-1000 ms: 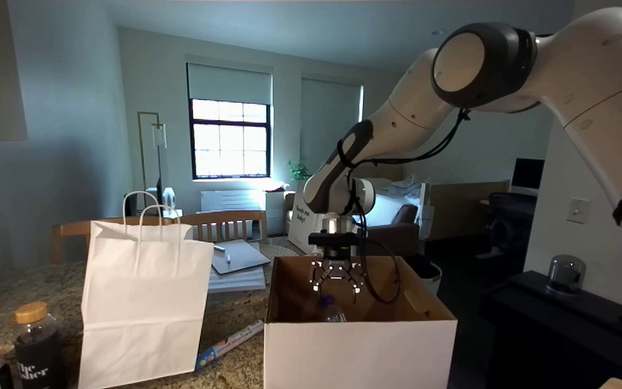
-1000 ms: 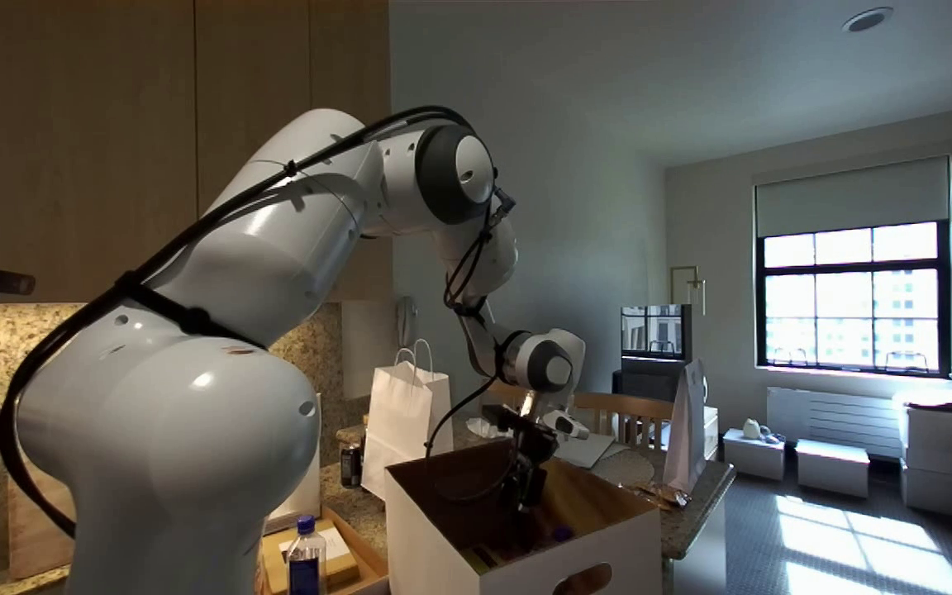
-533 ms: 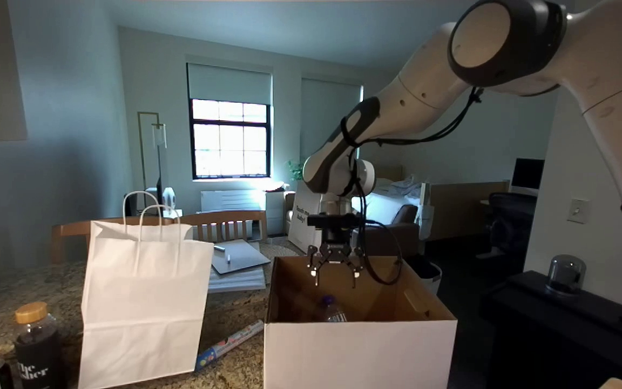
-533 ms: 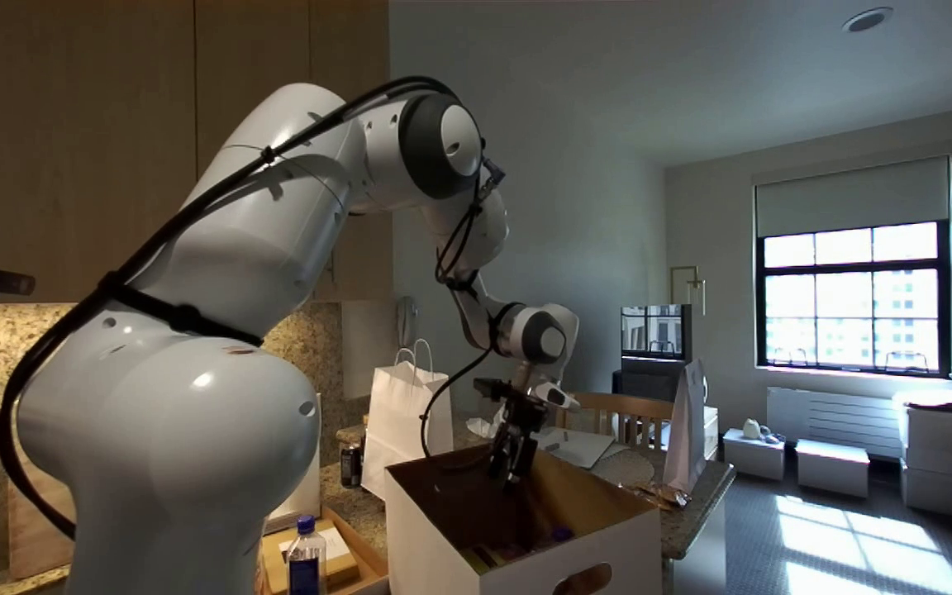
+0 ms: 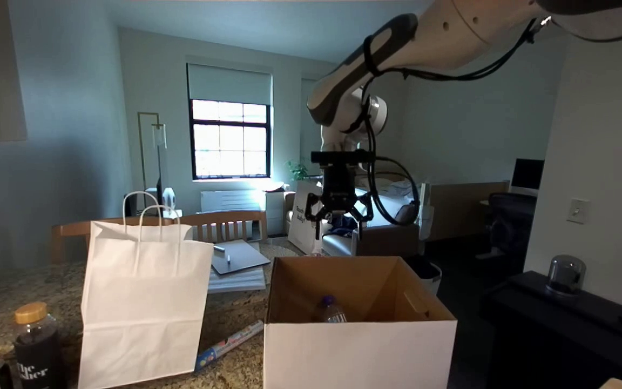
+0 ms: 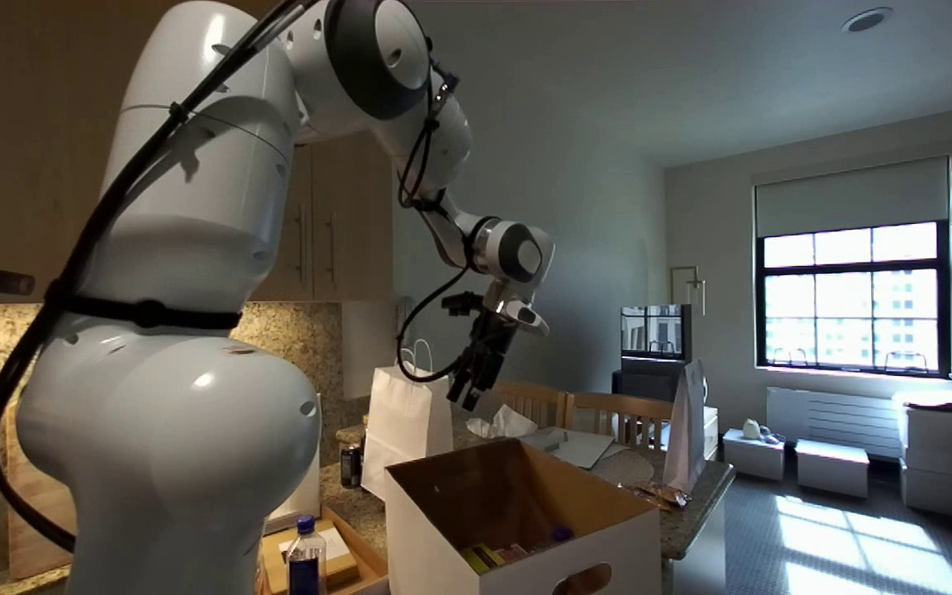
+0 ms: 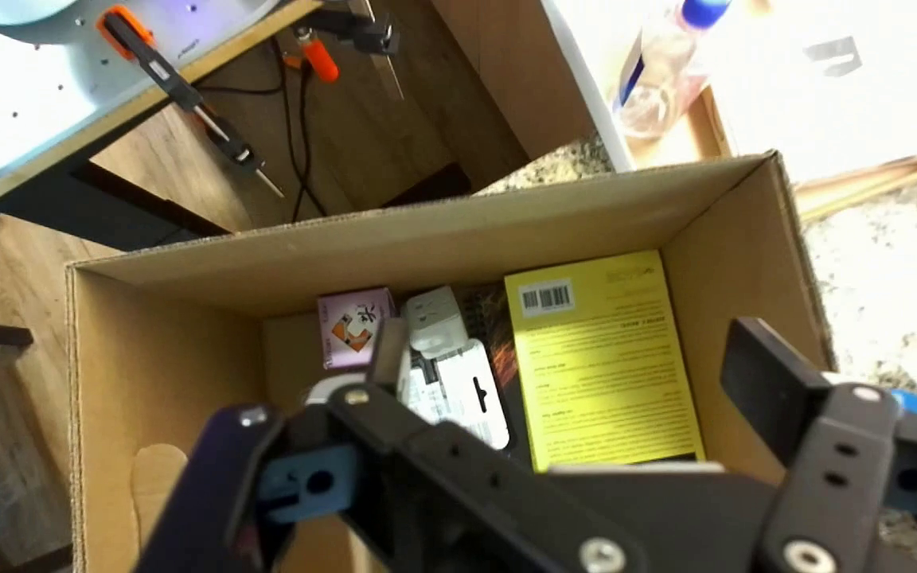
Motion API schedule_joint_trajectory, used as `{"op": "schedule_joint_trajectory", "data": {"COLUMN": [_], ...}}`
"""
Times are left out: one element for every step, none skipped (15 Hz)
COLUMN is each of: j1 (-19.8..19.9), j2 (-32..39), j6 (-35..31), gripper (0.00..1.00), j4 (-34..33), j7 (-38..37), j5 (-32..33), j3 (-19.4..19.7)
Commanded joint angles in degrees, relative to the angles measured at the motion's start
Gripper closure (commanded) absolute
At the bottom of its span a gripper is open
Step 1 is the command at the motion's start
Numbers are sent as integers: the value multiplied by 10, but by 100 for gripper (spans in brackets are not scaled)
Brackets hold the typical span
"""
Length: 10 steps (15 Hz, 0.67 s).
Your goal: Put two empty water bottles inside the white storage box
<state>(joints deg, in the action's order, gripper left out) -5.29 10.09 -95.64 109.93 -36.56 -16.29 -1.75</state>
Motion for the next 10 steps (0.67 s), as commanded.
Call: {"op": "schedule_joint_trajectory", "data": {"j1": [-27, -38, -51, -63, -79, -92, -108, -124, -138, -155], "j2": [-56, -57, -49, -42, -32, -25, -17, -7, 3, 15], "j6": [12, 6, -2, -8, -18, -28, -47, -61, -78, -106], "gripper": [0, 0, 0, 0, 0, 0, 0, 0, 0, 0], "j4": [28, 24, 12, 3, -8, -15, -21, -29, -36, -40], "j7": [-20, -29, -44, -58, -79, -97, -118, -134, -148, -163], "j5": [-21, -23, -27, -30, -29, -25, -18, -8, 1, 12], "j3": [-30, -42, -55, -67, -80, -92, -105, -117, -127, -137]}}
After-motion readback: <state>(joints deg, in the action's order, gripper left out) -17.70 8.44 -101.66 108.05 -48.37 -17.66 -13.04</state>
